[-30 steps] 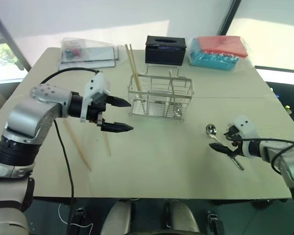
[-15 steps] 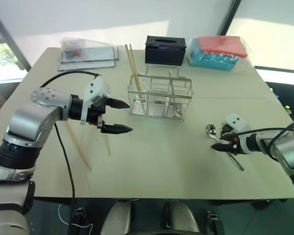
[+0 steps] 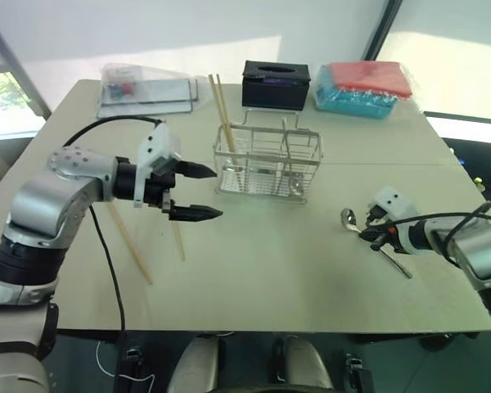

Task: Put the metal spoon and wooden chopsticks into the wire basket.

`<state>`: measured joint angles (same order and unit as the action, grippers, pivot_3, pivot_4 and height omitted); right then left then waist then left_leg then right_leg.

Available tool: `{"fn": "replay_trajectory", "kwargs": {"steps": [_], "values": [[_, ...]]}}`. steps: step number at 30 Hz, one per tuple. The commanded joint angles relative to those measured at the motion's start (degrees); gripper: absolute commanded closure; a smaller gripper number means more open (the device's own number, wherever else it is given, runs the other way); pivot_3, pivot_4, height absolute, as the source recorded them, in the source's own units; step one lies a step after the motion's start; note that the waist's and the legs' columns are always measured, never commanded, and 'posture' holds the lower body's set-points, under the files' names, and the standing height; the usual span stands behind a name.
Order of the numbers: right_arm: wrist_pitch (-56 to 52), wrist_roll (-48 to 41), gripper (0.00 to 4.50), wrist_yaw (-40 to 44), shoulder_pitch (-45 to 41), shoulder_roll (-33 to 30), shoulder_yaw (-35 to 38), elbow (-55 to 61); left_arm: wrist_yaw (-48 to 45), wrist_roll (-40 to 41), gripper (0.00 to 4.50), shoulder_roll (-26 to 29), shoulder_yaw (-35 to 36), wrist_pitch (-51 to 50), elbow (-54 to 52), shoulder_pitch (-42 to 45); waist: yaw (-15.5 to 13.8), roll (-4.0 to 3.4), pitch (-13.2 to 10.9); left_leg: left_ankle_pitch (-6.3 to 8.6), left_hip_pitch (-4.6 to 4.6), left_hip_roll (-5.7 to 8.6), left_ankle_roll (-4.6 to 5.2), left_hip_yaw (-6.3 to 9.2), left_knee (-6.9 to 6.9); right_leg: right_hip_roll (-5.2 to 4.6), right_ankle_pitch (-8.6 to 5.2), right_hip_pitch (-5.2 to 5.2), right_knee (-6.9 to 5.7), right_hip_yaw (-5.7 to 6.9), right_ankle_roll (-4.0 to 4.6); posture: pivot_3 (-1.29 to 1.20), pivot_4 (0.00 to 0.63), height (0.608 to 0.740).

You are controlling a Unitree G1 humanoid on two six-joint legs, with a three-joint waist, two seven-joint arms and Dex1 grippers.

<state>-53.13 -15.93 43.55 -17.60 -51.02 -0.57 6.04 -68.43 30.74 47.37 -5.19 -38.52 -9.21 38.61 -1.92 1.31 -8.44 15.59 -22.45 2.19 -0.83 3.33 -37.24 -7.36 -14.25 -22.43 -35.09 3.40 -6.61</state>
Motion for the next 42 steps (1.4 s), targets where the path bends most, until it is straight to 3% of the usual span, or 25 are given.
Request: {"fn": "replay_trajectory", "kwargs": {"steps": [1, 4, 9, 16, 28, 31, 37, 42], "values": [[0.0, -5.8, 4.46, -4.0, -1.7, 4.6, 12.4, 8.0, 1.2, 1.1, 0.00, 0.0, 3.5, -0.3, -0.1, 1.8, 0.2, -0.08, -0.1, 0.00, 0.00, -0.01, 0.00, -0.01, 0.00, 0.01, 0.01, -0.02, -0.01, -0.01, -0.01, 0.00, 0.150, 0.667], [-4.1, -14.4, 4.46, -9.4, -6.8, 11.9, 24.0, 14.8, 2.1, 1.8, 0.00, -0.1, 4.8, -1.0, 0.1, 2.2, 1.0, -0.20, -0.1, -0.01, -0.01, -0.04, -0.02, 0.03, 0.03, 0.05, 0.03, -0.05, -0.06, -0.01, -0.05, 0.00, 0.150, 0.667], [-5.7, -20.1, 4.46, -20.2, -18.7, 19.5, 29.5, 18.4, 3.0, 1.5, 0.00, -0.7, 4.9, -0.8, 1.3, 3.8, 1.2, -0.10, -0.1, -0.02, 0.01, -0.02, -0.03, 0.11, 0.04, 0.07, 0.03, 0.01, -0.05, 0.01, -0.05, 0.00, 0.150, 0.667], [5.7, -13.2, 4.46, -27.7, -30.6, 31.9, 15.8, 9.6, 3.7, 0.0, 0.00, -3.5, 4.1, 0.6, 5.6, 8.3, 2.3, -0.15, -0.1, -0.04, 0.05, -0.04, -0.04, 0.08, 0.10, 0.19, 0.04, -0.13, -0.18, -0.08, -0.04, 0.00, 0.150, 0.667], [28.4, -2.3, 4.46, -28.3, -29.1, 39.3, 7.4, -8.8, 4.8, 0.4, 0.00, -2.4, 6.2, -0.8, 3.7, 7.4, 2.8, -0.18, -0.1, -0.07, 0.00, -0.02, -0.09, 0.06, 0.11, 0.26, 0.04, -0.23, -0.45, -0.17, -0.04, 0.00, 0.150, 0.667], [29.0, -1.9, 3.61, -29.6, -27.7, 40.2, 7.6, -10.3, 5.2, 0.6, 0.00, -1.8, 6.8, -1.2, 3.3, 7.1, 2.9, -0.18, -0.1, -0.08, 0.01, -0.04, -0.11, 0.08, 0.10, 0.30, 0.04, -0.21, -0.44, -0.17, -0.04, 0.00, 0.150, 0.667], [28.4, -0.4, 0.59, -30.6, -25.8, 39.6, 6.9, -8.2, 6.4, 0.9, 0.00, -1.3, 8.1, -1.7, 3.0, 6.4, 2.9, -0.19, -0.1, -0.11, 0.02, -0.04, -0.16, 0.09, 0.10, 0.30, 0.04, -0.27, -0.56, -0.22, -0.03, 0.00, 0.150, 0.667], [26.6, -1.3, 0.59, -30.1, -27.4, 36.9, 8.6, -6.2, 8.5, 1.6, 0.00, -1.4, 9.6, -2.9, 2.8, 6.3, 2.8, -0.18, -0.1, -0.11, 0.02, -0.04, -0.16, 0.09, 0.09, 0.30, 0.04, -0.28, -0.63, -0.23, -0.03, 0.00, 0.150, 0.667]]}}
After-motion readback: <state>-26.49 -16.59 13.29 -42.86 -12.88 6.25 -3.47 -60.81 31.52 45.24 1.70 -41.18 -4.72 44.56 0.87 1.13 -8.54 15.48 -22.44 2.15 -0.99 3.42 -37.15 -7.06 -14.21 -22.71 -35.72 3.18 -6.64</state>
